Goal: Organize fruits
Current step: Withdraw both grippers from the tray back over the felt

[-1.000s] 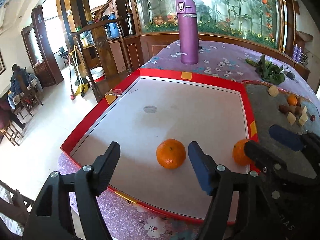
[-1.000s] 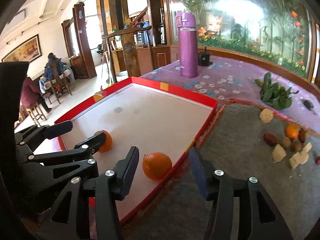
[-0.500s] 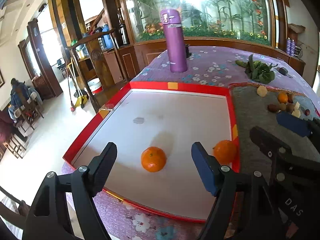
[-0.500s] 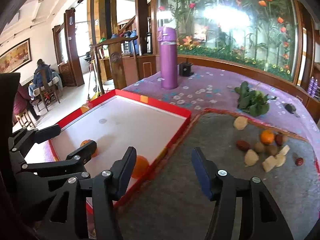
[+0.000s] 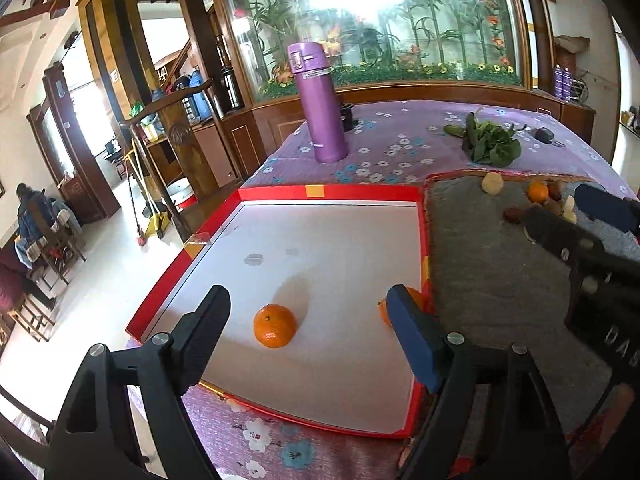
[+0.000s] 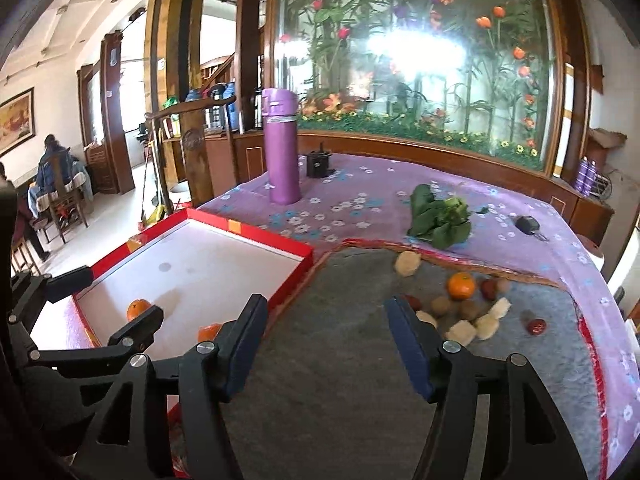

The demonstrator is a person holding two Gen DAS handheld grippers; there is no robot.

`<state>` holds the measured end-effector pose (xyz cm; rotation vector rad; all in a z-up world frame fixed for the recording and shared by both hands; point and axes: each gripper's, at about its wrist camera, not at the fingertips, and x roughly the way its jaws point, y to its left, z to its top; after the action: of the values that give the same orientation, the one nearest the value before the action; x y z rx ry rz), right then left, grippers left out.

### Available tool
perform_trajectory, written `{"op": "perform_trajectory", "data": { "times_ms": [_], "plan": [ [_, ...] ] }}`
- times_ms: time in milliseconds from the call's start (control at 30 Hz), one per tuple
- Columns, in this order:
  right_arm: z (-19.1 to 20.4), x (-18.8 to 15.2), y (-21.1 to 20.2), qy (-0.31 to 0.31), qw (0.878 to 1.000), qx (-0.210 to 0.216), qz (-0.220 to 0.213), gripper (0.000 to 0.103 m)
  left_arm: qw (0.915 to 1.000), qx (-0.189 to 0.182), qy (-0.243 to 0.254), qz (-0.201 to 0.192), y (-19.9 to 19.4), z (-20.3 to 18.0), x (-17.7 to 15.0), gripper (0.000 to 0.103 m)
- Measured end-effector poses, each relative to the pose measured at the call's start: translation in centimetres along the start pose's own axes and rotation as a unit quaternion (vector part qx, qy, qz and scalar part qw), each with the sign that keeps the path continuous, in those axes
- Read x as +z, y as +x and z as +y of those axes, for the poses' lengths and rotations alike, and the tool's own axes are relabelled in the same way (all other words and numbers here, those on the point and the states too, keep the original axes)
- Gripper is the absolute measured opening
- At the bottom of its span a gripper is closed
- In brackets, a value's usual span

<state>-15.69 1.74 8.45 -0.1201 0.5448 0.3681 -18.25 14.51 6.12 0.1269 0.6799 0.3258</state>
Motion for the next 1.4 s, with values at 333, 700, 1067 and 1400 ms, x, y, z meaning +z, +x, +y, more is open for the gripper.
{"op": "perform_trajectory", "data": {
  "times_ms": [333,700,1067,1400],
  "plan": [
    [-2.6,0.7,-1.2,0.039,0.999,-0.022,0.003,0.065,0.9999,-0.006,0.014,-0.007,-1.1,-0.7,0.1,0.081],
    [-4.0,1.3,-2.7,0.060,0.997,-0.039,-0.005,0.065,0.9996,-0.010,0.022,-0.018,-2.3,-1.3,0.0,0.081],
    [-4.1,1.3,-3.5,0.059,0.997,-0.046,-0.016,0.065,0.9994,-0.010,0.026,-0.020,-2.5,-1.7,-0.1,0.081],
    [-4.3,1.4,-3.3,0.063,0.997,-0.045,-0.014,0.066,0.9994,-0.011,0.027,-0.018,-2.4,-1.9,-0.2,0.081]
  ]
}}
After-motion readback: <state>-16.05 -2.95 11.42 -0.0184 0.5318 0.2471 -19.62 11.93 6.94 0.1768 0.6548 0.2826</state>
